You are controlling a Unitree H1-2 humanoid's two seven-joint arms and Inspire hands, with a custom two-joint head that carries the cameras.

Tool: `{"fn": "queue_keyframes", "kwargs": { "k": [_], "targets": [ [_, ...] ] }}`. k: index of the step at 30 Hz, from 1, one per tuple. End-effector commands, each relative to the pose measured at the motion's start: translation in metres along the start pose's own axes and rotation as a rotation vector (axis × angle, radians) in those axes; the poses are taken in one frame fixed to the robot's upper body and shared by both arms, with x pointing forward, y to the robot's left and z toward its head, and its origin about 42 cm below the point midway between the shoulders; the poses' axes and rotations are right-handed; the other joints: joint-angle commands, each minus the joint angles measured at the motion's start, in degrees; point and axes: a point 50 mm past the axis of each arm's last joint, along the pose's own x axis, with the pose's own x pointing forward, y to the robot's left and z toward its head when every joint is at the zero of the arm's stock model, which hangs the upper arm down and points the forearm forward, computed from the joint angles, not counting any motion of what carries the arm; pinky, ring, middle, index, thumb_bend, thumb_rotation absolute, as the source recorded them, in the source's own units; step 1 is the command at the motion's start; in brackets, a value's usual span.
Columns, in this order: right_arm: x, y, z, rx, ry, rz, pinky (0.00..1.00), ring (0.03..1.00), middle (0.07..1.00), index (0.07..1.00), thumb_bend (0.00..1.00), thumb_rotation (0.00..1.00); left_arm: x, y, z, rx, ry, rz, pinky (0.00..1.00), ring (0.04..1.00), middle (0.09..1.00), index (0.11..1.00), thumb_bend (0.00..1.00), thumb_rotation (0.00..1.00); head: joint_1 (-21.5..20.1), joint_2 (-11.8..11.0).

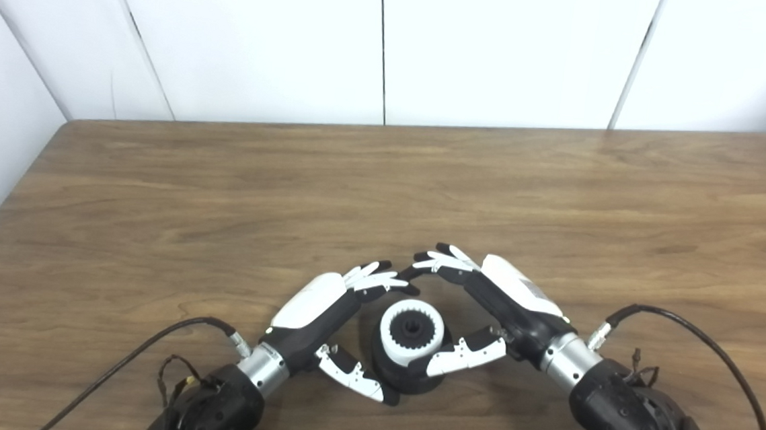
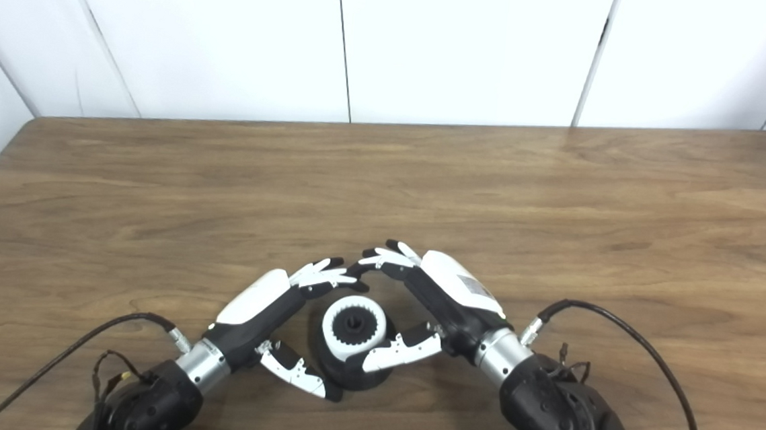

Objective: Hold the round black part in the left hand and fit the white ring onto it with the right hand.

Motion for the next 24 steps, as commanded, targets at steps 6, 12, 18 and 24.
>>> {"fn": "queue_keyframes", "kwargs": {
  "k": [6, 12, 18, 24],
  "targets": [
    [0.003, -0.017, 0.0, 0.002, -0.019, -0.047, 0.91, 1.0, 0.924, 0.86, 1.0, 0.44, 0.007, 0.009, -0.006, -0.013, 0.025, 0.012, 1.0, 0.992, 0.928, 0.899, 1.0, 0.25, 0.02, -0.14],
    [0.002, -0.023, -0.004, 0.04, -0.013, -0.077, 0.91, 1.0, 0.936, 0.877, 1.0, 0.43, 0.007, 0.025, -0.004, -0.039, 0.053, 0.005, 0.98, 1.0, 0.977, 0.982, 1.0, 0.3, -0.07, -0.32],
    [0.002, -0.032, -0.013, 0.055, -0.013, -0.107, 0.92, 0.999, 0.953, 0.896, 1.0, 0.47, -0.002, 0.045, -0.007, -0.105, 0.053, 0.022, 0.96, 1.0, 1.0, 1.0, 1.0, 0.27, -0.36, -0.56],
    [-0.001, -0.048, -0.028, 0.118, 0.016, -0.148, 0.99, 1.0, 0.967, 0.926, 1.0, 0.54, -0.021, 0.076, -0.014, -0.15, 0.097, 0.011, 1.0, 1.0, 1.0, 1.0, 1.0, 0.26, -0.44, -0.64]
  ]
}}
